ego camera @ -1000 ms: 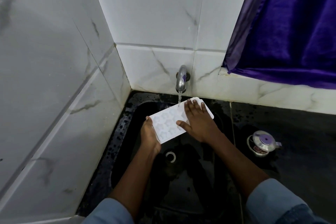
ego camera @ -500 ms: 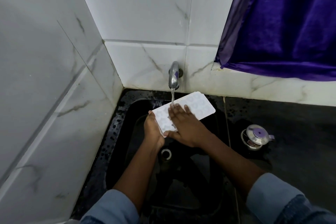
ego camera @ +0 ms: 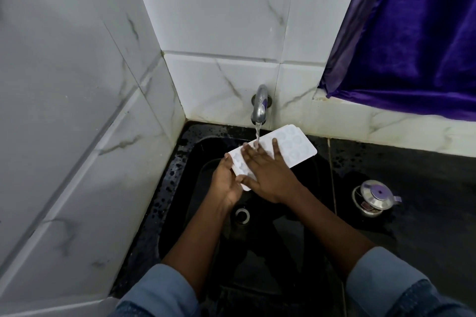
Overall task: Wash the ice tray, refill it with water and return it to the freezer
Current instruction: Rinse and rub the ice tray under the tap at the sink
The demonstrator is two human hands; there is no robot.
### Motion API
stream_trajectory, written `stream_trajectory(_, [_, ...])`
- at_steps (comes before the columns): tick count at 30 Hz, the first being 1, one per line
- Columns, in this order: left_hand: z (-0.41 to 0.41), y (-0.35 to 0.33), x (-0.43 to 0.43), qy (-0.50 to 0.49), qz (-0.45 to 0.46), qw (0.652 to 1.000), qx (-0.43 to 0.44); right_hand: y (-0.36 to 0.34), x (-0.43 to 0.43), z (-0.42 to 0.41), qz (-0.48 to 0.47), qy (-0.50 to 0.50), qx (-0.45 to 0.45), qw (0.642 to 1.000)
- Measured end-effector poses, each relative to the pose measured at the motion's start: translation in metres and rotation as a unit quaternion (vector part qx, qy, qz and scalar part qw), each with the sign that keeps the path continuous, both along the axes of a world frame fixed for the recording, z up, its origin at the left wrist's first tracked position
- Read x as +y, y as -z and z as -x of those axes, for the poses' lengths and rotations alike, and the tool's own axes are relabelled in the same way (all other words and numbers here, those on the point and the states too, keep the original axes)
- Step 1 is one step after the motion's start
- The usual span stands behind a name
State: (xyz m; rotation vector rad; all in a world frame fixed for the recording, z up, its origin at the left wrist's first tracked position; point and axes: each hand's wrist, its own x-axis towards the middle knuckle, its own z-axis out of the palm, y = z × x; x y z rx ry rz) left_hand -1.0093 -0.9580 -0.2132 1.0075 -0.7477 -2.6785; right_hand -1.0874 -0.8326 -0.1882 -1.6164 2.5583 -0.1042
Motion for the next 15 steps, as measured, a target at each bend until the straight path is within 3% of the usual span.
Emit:
stream_trajectory(2, [-0.002,-0.003,-0.002,0.003,-0.005,1.000,0.015,0.000,-0.004,-0.006,-0.001,0.021,0.003,1.000])
stream_trajectory(6, [-0.004,0.000,-0.002,0.007,-0.004,1.000,0.002,0.002,-0.008,-0.018,0.013,-0.029,-0.004,0.999])
stream_trajectory(11, [-0.006,0.000,0.003,0.003,-0.037,0.999,0.008,-0.003,0.007,0.000,-0.017,0.034,0.005,0.999])
stream_trajectory(15, [-0.011,0.006,0.011,0.001,-0.043,0.999,0.009,0.003,0.005,-0.017,-0.018,-0.051,-0.018,0.998])
